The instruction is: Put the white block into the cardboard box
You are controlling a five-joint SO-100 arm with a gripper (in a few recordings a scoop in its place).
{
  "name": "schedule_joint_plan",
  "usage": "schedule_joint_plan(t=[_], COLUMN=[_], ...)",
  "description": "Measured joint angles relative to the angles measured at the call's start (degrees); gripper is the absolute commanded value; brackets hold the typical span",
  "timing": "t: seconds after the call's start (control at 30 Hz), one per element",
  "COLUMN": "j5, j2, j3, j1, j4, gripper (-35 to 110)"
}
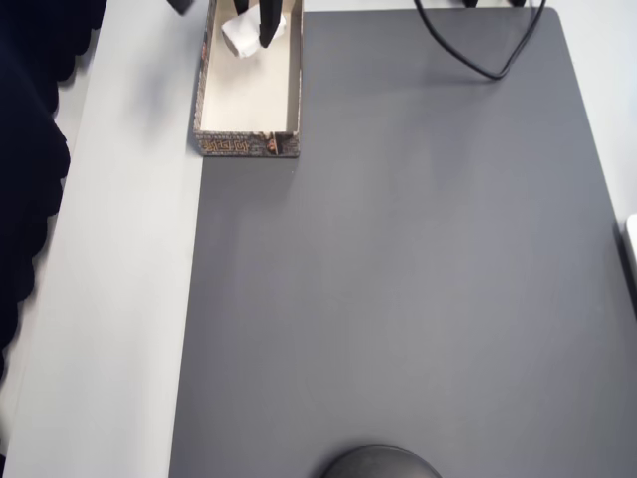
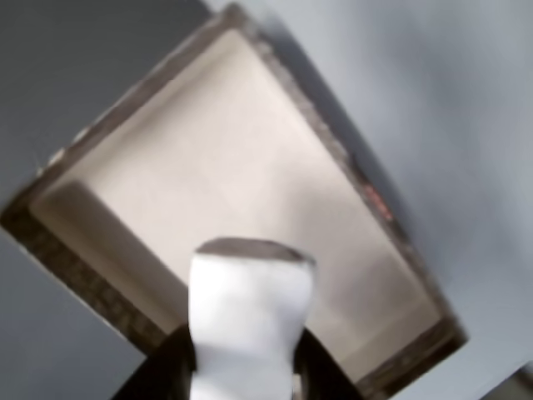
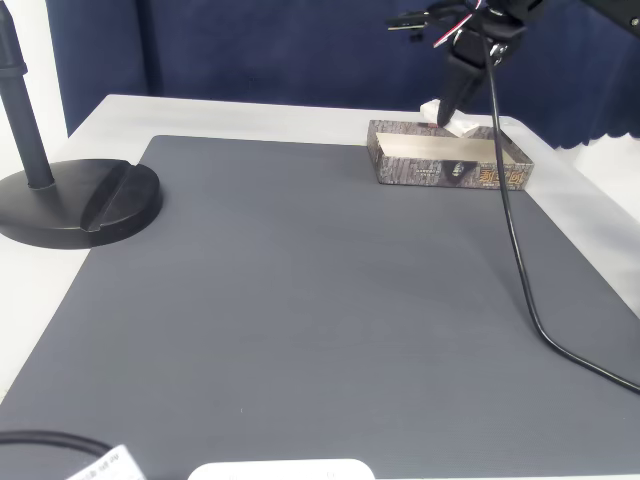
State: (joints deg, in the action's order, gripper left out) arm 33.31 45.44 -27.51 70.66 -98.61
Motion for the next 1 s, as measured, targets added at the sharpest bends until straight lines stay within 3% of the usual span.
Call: schedule_joint_plan(t=[0.23,0.57,1.0], j5=[10.63,34.28,44.3], j2=[0.0,0.0,0.0], j3=[0.0,2.9,3.52], j1=[0.09,0.88,0.88], j4=[0.0,0.0,0.0], gripper=[-2,1,-1])
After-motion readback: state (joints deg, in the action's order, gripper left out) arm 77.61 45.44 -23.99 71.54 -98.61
